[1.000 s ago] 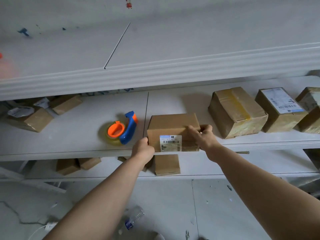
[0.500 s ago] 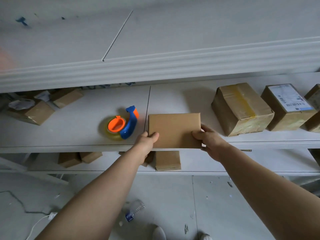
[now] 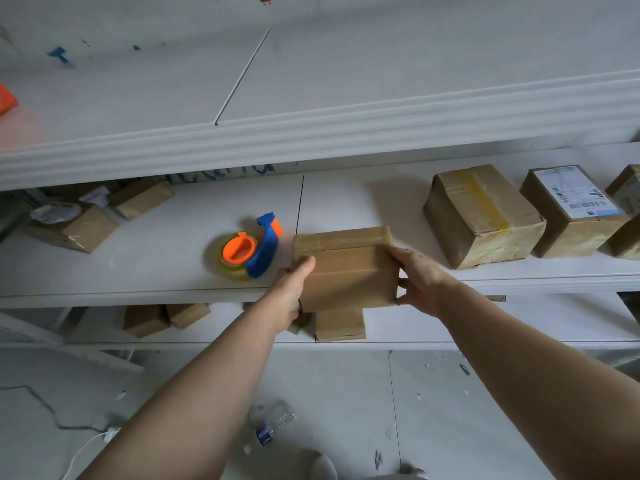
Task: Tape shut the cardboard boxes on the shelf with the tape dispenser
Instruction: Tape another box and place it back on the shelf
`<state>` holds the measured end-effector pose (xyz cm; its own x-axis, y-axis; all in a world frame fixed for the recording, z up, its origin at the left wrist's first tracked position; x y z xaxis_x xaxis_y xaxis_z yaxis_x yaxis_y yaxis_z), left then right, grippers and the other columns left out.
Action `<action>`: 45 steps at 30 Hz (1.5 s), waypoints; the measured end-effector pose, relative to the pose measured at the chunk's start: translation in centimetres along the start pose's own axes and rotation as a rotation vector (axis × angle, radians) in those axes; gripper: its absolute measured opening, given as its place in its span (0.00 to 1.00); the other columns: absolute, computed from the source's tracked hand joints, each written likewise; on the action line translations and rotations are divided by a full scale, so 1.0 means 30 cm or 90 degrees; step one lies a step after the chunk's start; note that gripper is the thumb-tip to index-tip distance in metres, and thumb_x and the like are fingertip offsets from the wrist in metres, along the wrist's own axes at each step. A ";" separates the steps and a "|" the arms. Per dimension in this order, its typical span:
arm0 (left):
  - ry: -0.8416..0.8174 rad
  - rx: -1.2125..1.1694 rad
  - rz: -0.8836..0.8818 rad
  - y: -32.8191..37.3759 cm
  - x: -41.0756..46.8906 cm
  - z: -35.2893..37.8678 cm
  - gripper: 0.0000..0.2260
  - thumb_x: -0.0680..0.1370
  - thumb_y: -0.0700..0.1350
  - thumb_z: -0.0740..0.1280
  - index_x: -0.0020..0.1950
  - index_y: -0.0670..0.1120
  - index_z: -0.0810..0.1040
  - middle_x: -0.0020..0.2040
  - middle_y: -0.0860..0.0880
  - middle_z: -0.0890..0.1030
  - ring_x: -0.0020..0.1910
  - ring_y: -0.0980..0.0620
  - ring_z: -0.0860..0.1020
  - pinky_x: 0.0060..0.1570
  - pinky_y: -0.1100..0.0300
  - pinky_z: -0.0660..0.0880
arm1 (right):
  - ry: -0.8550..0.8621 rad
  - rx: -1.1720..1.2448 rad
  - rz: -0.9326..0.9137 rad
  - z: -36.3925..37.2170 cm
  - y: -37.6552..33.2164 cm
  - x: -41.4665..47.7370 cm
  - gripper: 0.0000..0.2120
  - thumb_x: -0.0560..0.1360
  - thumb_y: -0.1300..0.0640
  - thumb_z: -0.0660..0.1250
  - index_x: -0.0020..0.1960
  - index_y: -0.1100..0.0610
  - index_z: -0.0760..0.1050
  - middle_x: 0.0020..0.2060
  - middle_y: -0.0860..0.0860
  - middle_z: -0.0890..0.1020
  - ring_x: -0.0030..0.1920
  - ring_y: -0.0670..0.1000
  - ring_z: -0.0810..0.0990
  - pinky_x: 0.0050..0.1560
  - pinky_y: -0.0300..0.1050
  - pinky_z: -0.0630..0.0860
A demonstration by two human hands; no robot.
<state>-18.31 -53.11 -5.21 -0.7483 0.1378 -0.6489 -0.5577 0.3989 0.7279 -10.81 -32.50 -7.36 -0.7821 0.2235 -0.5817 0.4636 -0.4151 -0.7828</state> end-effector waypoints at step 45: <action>-0.004 -0.038 0.078 0.087 0.056 -0.004 0.14 0.80 0.55 0.62 0.60 0.49 0.74 0.48 0.51 0.79 0.46 0.53 0.78 0.47 0.53 0.79 | 0.291 -0.283 -0.222 -0.029 -0.083 0.026 0.24 0.73 0.46 0.69 0.68 0.47 0.73 0.55 0.50 0.81 0.52 0.50 0.78 0.51 0.43 0.74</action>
<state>-21.06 -51.95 -4.36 -0.8097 0.1875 -0.5561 -0.4834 0.3242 0.8132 -12.21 -30.51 -6.05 -0.7087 0.6635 -0.2396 0.4199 0.1238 -0.8991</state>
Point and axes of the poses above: each hand's wrist, its own x-axis towards the middle knuckle, its own z-axis out of the palm, y = z × x, the point moved 5 cm from there along x, towards the middle knuckle
